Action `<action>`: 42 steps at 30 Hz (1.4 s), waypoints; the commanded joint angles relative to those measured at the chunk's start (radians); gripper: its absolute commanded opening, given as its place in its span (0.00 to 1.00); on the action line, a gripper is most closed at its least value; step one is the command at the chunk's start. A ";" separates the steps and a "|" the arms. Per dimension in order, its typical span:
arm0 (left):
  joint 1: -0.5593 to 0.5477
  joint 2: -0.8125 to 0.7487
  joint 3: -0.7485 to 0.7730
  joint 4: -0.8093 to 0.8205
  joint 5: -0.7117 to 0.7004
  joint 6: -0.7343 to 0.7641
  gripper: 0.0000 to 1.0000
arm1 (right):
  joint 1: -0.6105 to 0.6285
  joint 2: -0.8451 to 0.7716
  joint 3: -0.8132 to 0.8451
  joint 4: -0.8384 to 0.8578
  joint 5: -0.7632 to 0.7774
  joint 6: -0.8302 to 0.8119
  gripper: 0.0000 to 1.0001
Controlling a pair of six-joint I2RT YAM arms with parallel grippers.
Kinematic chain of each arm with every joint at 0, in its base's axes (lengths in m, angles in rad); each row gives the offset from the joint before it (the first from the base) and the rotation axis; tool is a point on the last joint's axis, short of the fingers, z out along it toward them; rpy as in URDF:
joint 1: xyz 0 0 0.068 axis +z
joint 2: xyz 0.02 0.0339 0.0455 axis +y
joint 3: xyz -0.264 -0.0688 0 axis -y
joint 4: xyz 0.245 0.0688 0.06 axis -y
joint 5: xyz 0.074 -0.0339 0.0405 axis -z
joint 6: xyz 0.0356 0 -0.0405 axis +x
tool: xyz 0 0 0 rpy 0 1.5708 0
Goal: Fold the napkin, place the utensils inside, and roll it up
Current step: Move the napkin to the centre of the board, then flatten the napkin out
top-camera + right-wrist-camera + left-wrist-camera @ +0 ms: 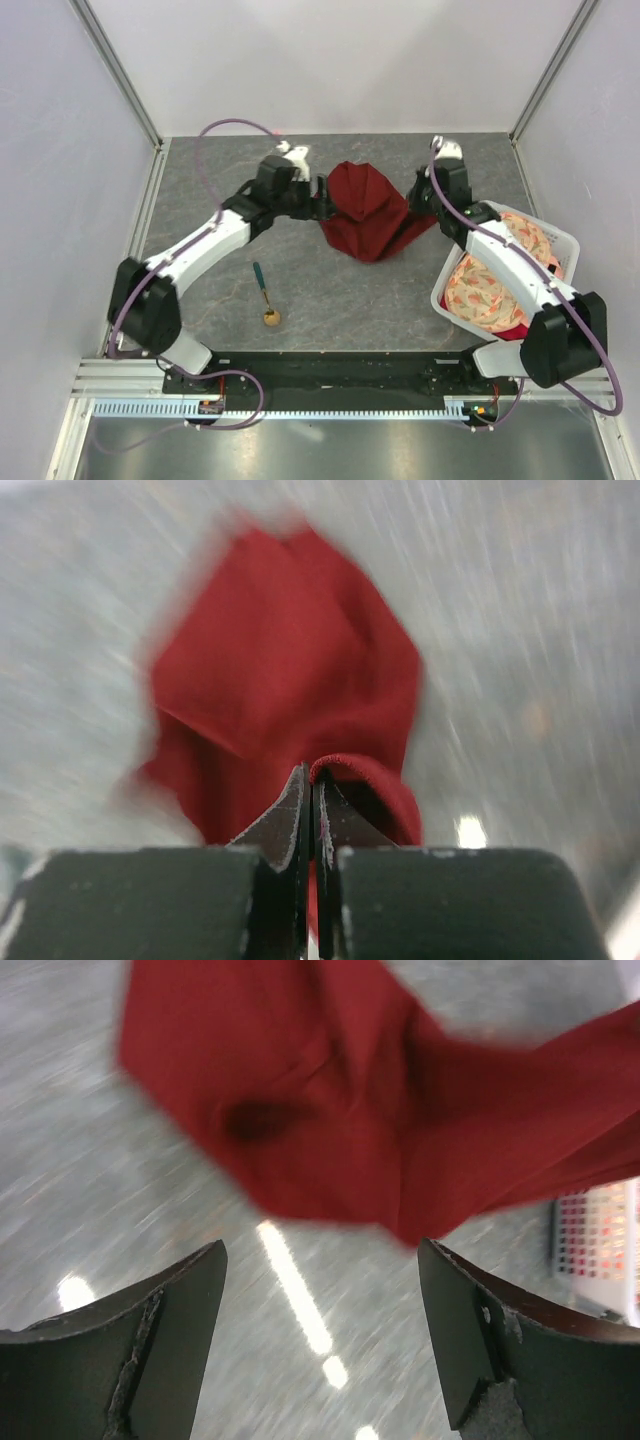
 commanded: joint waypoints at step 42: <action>-0.204 0.375 -0.011 -0.100 -0.393 -0.162 0.53 | -0.004 0.042 -0.238 -0.038 -0.118 0.056 0.00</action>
